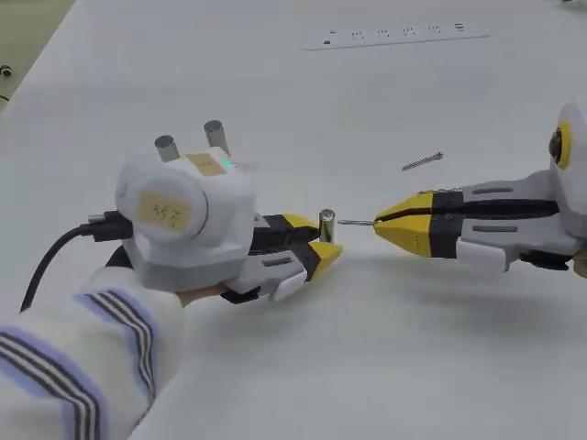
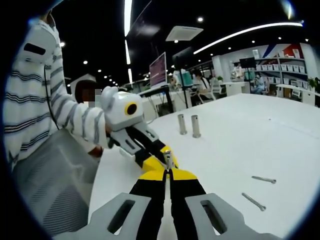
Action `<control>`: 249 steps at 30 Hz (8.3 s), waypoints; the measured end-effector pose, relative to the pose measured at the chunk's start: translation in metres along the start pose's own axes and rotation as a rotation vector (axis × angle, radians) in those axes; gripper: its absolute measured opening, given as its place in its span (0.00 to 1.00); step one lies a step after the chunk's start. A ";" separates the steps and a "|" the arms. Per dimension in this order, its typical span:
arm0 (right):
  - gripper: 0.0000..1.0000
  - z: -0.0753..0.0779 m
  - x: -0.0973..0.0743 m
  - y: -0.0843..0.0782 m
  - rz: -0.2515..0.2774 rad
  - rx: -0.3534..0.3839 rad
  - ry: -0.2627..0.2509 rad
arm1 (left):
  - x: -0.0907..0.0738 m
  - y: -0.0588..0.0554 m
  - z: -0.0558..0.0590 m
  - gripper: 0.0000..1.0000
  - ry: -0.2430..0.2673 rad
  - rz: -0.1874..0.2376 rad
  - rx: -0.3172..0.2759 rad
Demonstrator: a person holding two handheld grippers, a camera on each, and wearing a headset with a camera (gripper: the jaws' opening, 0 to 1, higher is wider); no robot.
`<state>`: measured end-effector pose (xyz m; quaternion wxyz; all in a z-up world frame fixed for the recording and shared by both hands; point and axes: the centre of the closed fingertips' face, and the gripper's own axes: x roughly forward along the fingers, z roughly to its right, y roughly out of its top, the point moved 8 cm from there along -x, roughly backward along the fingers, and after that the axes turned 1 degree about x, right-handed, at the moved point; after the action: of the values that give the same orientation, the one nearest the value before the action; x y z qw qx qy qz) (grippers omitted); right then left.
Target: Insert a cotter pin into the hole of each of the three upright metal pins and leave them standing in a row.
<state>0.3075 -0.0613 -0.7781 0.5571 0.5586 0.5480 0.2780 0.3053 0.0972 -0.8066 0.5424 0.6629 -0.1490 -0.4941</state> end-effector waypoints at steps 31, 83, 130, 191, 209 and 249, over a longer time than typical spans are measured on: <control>0.03 -0.005 0.011 -0.004 -0.047 -0.013 -0.028 | 0.000 -0.001 0.005 0.07 0.039 -0.037 0.017; 0.04 -0.018 0.006 0.002 -0.115 -0.006 -0.134 | 0.005 0.004 0.016 0.07 0.126 -0.103 0.013; 0.04 -0.020 0.020 0.007 -0.128 -0.038 -0.149 | 0.006 0.003 0.019 0.07 0.140 -0.101 -0.012; 0.16 -0.022 0.017 0.023 -0.189 -0.099 -0.127 | -0.071 0.006 0.026 0.75 0.027 0.084 -0.053; 0.17 -0.016 0.032 0.013 -0.243 -0.120 -0.110 | -0.094 -0.009 0.033 0.99 0.040 0.107 -0.130; 0.10 -0.002 0.073 0.030 -0.269 -0.253 0.090 | -0.125 -0.021 0.026 0.99 0.137 0.119 -0.190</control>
<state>0.3330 0.0132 -0.7715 0.6299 0.3929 0.6028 0.2923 0.2188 0.1819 -0.7607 0.6399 0.6309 -0.1031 -0.4266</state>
